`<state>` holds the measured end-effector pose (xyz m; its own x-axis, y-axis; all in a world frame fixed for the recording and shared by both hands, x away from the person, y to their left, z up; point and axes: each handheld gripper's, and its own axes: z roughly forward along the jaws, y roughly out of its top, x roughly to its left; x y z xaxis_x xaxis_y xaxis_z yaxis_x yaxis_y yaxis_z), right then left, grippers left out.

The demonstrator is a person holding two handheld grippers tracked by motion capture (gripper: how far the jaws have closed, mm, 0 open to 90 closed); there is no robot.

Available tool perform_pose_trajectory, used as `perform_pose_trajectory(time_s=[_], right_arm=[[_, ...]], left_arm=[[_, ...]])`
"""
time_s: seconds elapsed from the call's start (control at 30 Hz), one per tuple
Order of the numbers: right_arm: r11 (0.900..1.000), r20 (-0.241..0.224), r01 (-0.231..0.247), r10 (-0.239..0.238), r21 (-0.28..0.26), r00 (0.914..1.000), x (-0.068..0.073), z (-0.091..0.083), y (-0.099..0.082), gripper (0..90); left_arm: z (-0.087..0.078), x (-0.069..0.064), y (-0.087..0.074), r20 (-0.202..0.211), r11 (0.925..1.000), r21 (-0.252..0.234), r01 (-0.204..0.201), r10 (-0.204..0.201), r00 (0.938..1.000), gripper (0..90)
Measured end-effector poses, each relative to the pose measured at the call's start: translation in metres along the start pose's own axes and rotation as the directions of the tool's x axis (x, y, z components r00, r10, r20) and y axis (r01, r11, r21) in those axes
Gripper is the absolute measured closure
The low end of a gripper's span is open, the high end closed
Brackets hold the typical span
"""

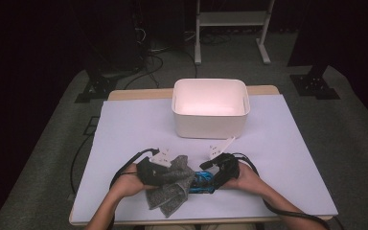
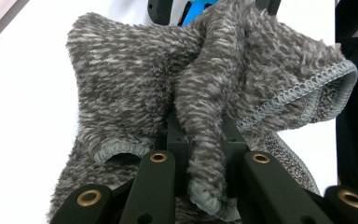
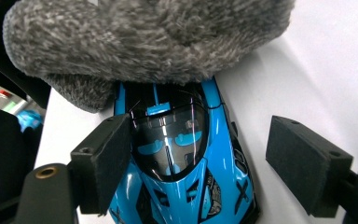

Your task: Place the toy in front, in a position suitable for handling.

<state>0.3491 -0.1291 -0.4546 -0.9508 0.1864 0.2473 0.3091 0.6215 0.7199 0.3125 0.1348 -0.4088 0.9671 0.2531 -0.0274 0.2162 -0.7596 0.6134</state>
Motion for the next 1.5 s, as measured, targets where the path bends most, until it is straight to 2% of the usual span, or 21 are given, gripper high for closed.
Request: perform_pose_trajectory(time_s=[0.27,0.37,0.43,0.5,0.57,0.63,0.73,0.8,0.83,0.87,0.9,0.93,1.07,1.17,1.23,1.37,1.43,1.5], right_arm=[[0.9993,-0.024,-0.037,0.037,-0.001,0.9990,0.004,0.004,-0.001,27.3],[0.9995,-0.018,-0.031,0.031,-0.003,0.9993,0.006,0.003,-0.001,27.8],[0.9995,-0.009,-0.032,0.032,-0.004,0.9994,0.008,0.003,-0.001,28.0],[0.9996,0.000,-0.025,0.025,-0.010,0.9997,0.010,0.003,-0.002,28.1],[0.9998,0.030,0.007,-0.007,-0.016,0.9995,0.016,0.002,-0.002,28.3],[0.9981,0.066,0.060,-0.059,-0.013,0.9961,0.022,0.000,-0.001,28.6],[0.9880,0.131,0.155,-0.153,0.001,0.9794,0.035,-0.001,0.000,29.0],[0.9829,0.153,0.184,-0.183,0.006,0.9712,0.040,-0.002,0.000,29.1],[0.9798,0.160,0.200,-0.199,0.007,0.9669,0.041,-0.002,0.000,29.2],[0.9789,0.161,0.204,-0.202,0.005,0.9659,0.042,-0.002,0.000,29.8],[0.9749,0.166,0.222,-0.221,0.012,0.9610,0.043,-0.003,0.000,30.5],[0.9730,0.168,0.230,-0.229,0.013,0.9588,0.043,-0.004,0.000,30.6],[0.9748,0.162,0.223,-0.220,0.000,0.9618,0.043,-0.006,-0.003,31.2],[0.9708,0.157,0.240,-0.237,0.002,0.9588,0.044,-0.007,-0.003,31.4],[0.9710,0.151,0.239,-0.236,-0.003,0.9599,0.045,-0.009,-0.002,31.9],[0.9763,0.113,0.215,-0.211,-0.027,0.9710,0.043,-0.014,0.001,32.4],[0.9772,0.110,0.211,-0.207,-0.023,0.9720,0.041,-0.014,0.001,32.2],[0.9811,0.090,0.193,-0.190,-0.017,0.9776,0.040,-0.013,0.000,31.6]], left_arm=[[-0.001,-0.005,0.000,-0.010,1.0000,0.003,-0.006,0.006,0.9999,79.3],[-0.004,-0.007,0.002,-0.013,0.9997,0.017,-0.019,0.019,0.9997,79.2],[-0.007,-0.007,0.004,-0.003,0.9997,0.018,-0.016,0.016,0.9999,79.1],[-0.010,-0.005,0.005,0.013,1.0000,-0.004,-0.002,0.002,0.9999,79.1],[-0.014,-0.002,0.007,0.016,0.9992,-0.031,0.023,-0.023,0.9996,79.2],[-0.017,0.001,0.009,0.021,0.9980,-0.051,0.037,-0.036,0.9991,79.2],[-0.022,0.008,0.017,0.030,0.9963,-0.065,0.056,-0.054,0.9981,79.1],[-0.019,0.015,0.022,0.054,0.9943,-0.076,0.074,-0.070,0.9961,78.6],[-0.017,0.018,0.023,0.064,0.9950,-0.065,0.075,-0.071,0.9954,78.4],[-0.010,0.022,0.026,0.070,0.9967,-0.031,0.076,-0.073,0.9948,78.4],[-0.004,0.023,0.027,0.081,0.9968,-0.003,0.079,-0.079,0.9936,78.4],[0.001,0.024,0.027,0.096,0.9963,0.004,0.086,-0.086,0.9916,78.3],[0.003,0.023,0.027,0.107,0.9948,-0.010,0.101,-0.100,0.9892,78.1],[-0.001,0.019,0.026,0.106,0.9949,-0.014,0.099,-0.097,0.9896,78.6],[-0.003,0.016,0.026,0.104,0.9960,-0.015,0.088,-0.086,0.9909,78.7],[-0.008,0.010,0.026,0.102,0.9973,-0.020,0.071,-0.069,0.9924,79.0],[-0.011,0.006,0.026,0.107,0.9975,-0.027,0.065,-0.062,0.9923,79.1],[-0.014,0.001,0.025,0.112,0.9976,-0.035,0.060,-0.055,0.9922,79.1]])
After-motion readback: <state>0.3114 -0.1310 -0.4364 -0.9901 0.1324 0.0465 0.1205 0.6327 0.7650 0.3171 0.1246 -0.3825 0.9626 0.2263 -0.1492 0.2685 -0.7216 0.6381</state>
